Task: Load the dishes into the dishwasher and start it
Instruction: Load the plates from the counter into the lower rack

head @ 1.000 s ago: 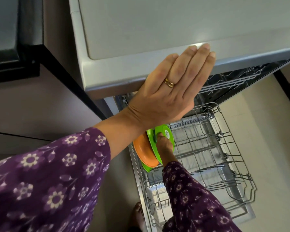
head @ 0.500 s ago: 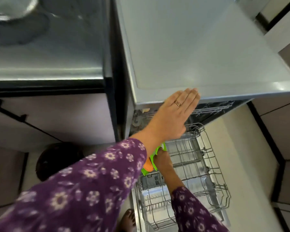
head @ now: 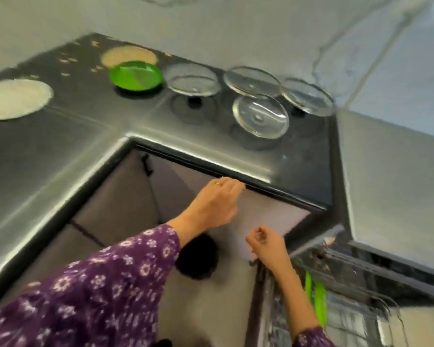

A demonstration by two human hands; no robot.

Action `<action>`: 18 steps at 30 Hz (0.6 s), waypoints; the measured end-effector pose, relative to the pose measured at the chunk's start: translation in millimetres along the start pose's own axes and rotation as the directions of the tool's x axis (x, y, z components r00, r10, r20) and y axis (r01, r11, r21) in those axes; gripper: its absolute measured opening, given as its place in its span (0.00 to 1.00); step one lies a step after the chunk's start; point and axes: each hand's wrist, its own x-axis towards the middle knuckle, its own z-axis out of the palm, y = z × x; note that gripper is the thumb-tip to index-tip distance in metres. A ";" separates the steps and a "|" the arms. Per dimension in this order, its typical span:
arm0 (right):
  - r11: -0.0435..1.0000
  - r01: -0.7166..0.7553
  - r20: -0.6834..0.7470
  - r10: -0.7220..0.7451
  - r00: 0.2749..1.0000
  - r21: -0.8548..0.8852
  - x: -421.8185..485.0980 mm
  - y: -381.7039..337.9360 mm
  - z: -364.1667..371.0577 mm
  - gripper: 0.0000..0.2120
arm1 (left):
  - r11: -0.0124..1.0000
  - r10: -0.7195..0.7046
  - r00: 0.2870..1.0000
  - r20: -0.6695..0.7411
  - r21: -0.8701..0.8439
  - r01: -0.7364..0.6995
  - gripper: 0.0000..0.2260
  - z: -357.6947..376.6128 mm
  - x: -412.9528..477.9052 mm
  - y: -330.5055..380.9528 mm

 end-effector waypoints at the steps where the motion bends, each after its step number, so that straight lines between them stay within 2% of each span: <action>1: 0.998 0.052 0.029 -0.053 0.998 0.018 4.5 -35.3 12.2 0.05 | 0.996 -0.081 0.997 -0.014 0.043 0.082 0.17 -19.5 -21.2 -31.7; 4: 0.973 0.135 0.106 -0.157 0.982 0.186 15.7 -130.6 53.5 0.03 | 0.947 -0.294 0.954 -0.059 0.121 0.299 0.17 -69.9 -83.2 -112.7; 7: 0.918 0.095 0.210 -0.188 0.959 0.385 23.2 -212.6 96.3 0.03 | 0.887 -0.434 0.893 -0.120 0.116 0.446 0.17 -102.6 -137.7 -172.0; 9: 0.901 0.072 0.273 -0.205 0.940 0.428 29.4 -262.4 129.8 0.05 | 0.838 -0.514 0.837 -0.187 0.099 0.536 0.16 -117.0 -172.7 -203.3; 13: 0.921 0.149 0.394 -0.294 0.871 0.359 47.3 -347.3 203.3 0.05 | 0.758 -0.623 0.740 -0.255 0.039 0.651 0.13 -129.4 -222.3 -251.4; 18: 0.938 0.286 0.468 -0.346 0.813 0.196 73.7 -417.2 293.8 0.08 | 0.712 -0.682 0.674 -0.284 -0.048 0.700 0.14 -134.7 -251.3 -312.4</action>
